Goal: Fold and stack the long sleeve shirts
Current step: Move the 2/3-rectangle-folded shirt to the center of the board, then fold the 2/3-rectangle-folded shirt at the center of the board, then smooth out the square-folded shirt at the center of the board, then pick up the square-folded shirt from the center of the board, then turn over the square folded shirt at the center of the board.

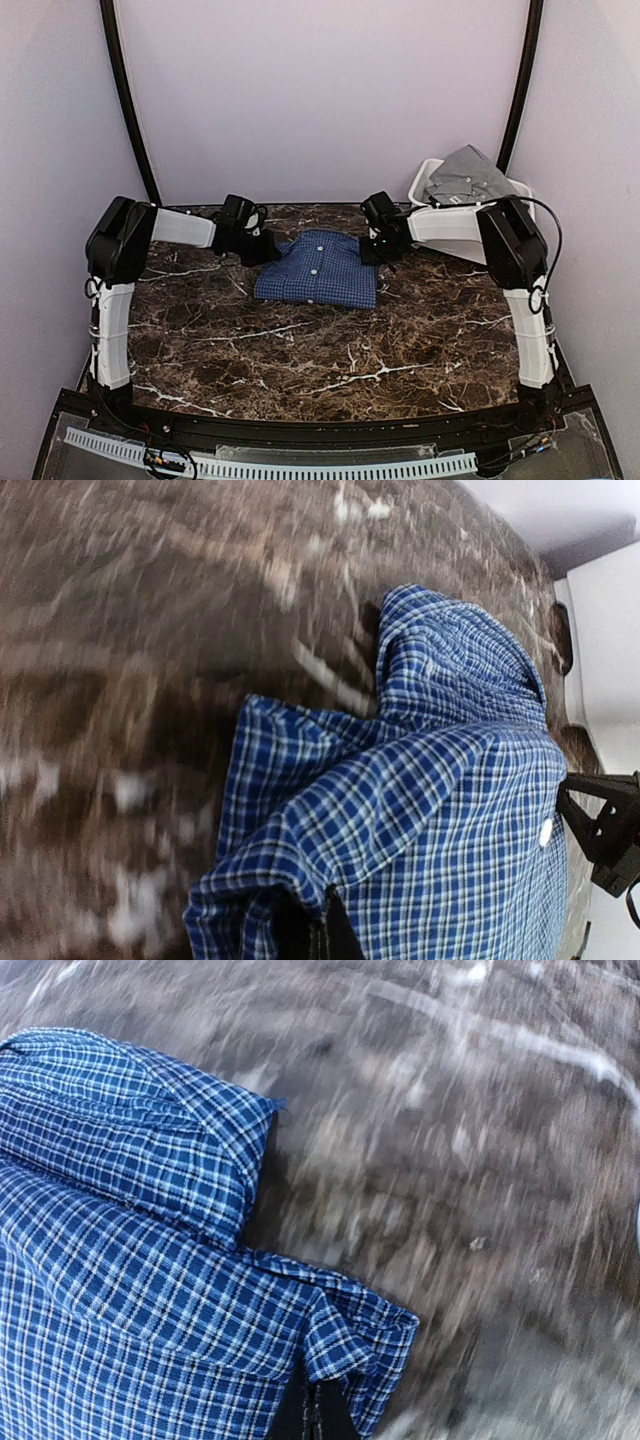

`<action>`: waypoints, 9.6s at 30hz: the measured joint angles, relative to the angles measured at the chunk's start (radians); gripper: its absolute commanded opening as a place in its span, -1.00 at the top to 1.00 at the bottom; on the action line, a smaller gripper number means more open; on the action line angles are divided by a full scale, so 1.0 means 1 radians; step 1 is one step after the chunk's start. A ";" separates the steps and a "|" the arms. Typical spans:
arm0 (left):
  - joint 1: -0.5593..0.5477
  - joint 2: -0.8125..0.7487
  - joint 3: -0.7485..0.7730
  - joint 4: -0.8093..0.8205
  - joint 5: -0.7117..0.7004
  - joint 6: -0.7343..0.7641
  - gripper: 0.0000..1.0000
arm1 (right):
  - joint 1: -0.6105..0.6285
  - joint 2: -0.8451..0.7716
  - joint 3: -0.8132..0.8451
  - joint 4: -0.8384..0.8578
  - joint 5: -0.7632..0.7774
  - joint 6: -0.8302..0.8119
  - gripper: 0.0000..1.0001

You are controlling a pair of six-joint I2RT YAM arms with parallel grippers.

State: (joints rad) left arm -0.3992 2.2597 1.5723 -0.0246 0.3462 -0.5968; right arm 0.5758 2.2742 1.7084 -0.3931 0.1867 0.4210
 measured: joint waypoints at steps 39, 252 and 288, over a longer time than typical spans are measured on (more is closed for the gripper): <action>-0.032 -0.520 -0.423 -0.053 -0.097 0.021 0.12 | 0.215 -0.402 -0.299 -0.002 -0.015 0.030 -0.05; 0.022 -0.586 -0.005 -0.542 0.197 0.344 1.00 | 0.370 0.114 0.000 0.448 -0.385 0.268 0.21; -0.527 -0.036 0.430 -0.504 -0.006 0.119 -0.29 | 0.039 -0.880 -0.811 0.216 -0.164 0.214 -0.28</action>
State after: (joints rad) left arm -0.9264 2.2234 2.0026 -0.5289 0.3401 -0.4778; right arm 0.6147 1.3945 0.8970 -0.1772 0.0223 0.6350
